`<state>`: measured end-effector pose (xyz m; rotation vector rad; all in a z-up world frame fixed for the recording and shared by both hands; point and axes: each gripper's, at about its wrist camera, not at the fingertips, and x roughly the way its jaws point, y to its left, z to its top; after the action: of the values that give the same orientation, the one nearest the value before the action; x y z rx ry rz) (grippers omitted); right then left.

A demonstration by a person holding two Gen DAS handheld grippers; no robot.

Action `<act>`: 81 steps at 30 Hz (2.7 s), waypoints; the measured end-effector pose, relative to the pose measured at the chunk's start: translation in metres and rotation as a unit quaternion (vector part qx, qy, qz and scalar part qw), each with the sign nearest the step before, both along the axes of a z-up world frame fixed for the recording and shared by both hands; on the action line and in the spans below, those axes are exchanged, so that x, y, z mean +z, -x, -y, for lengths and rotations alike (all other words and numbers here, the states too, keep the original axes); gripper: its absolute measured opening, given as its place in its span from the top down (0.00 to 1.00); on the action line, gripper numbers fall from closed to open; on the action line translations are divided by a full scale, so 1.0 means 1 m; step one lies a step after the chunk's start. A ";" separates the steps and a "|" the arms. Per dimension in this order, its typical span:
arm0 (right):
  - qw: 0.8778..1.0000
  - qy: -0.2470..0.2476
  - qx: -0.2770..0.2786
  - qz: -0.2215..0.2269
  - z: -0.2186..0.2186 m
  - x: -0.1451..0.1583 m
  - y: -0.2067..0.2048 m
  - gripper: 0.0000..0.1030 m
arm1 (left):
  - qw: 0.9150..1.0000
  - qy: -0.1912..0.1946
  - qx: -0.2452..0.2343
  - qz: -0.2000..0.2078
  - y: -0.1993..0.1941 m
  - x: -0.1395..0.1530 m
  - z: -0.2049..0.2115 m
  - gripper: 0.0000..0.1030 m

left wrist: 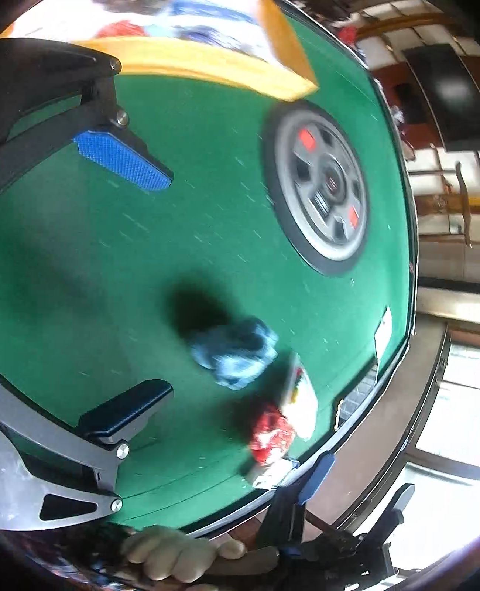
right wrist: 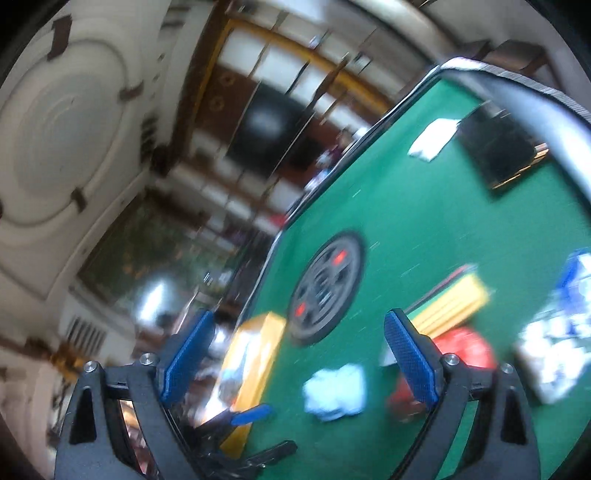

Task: Organize soft objects
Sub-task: 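Grasp the blue knitted cloth with the left gripper, then grasp the red plastic bag with the right gripper while the left lifts the cloth, then release the blue cloth in the box while the right gripper drops the red bag in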

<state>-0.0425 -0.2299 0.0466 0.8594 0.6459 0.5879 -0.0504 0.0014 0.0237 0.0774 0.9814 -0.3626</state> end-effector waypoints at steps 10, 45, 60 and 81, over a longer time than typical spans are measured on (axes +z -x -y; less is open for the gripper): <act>0.998 -0.026 -0.057 -0.026 0.030 -0.009 -0.008 0.10 | 0.999 -0.020 -0.035 0.021 -0.042 -0.015 0.054 0.00; 0.961 0.245 -0.036 -0.124 -0.025 -0.022 -0.004 0.11 | 0.989 0.108 0.092 0.043 0.062 0.041 -0.137 0.60; 0.925 0.366 -0.020 -0.098 -0.059 -0.003 0.037 0.60 | 0.967 0.136 0.213 0.044 0.073 0.036 -0.251 0.60; 0.943 0.275 0.185 -0.016 -0.233 0.039 0.042 0.60 | 0.959 0.155 0.235 0.013 0.045 0.034 -0.296 0.60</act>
<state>-0.0842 0.0034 0.0854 0.2206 0.9554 0.6842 -0.0952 0.2971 0.0574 -0.4305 0.8741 -0.0726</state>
